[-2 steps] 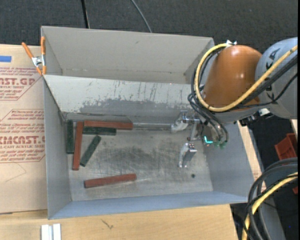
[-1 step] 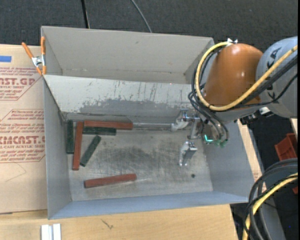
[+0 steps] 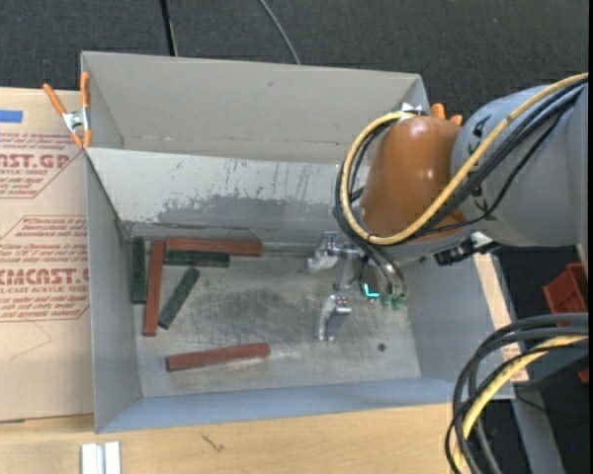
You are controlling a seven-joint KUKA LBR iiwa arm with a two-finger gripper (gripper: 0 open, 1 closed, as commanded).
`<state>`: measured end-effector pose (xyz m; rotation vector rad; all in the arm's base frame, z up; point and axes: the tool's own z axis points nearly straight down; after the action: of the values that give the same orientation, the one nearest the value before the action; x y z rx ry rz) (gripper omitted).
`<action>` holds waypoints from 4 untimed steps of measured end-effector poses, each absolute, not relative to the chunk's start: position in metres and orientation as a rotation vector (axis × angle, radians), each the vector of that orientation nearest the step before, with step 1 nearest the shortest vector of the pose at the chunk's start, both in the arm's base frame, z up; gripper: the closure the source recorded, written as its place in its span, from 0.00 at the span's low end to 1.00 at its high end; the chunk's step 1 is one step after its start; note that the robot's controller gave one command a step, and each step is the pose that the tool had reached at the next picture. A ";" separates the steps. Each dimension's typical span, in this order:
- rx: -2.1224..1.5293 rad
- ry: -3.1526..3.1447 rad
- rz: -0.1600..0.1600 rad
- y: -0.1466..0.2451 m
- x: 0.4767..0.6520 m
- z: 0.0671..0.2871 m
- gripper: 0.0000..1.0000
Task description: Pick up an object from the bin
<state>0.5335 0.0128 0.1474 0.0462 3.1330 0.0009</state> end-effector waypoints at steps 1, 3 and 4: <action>0.088 3.138 0.003 0.052 0.531 0.087 0.00; 0.055 3.120 0.005 0.087 0.523 0.078 1.00; 0.063 3.146 0.000 0.078 0.525 0.112 1.00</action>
Offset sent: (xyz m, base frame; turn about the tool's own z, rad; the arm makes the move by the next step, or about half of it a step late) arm -0.0179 0.0731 -0.0774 0.0054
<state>0.5249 0.0785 0.1124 0.0630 3.1459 -0.0001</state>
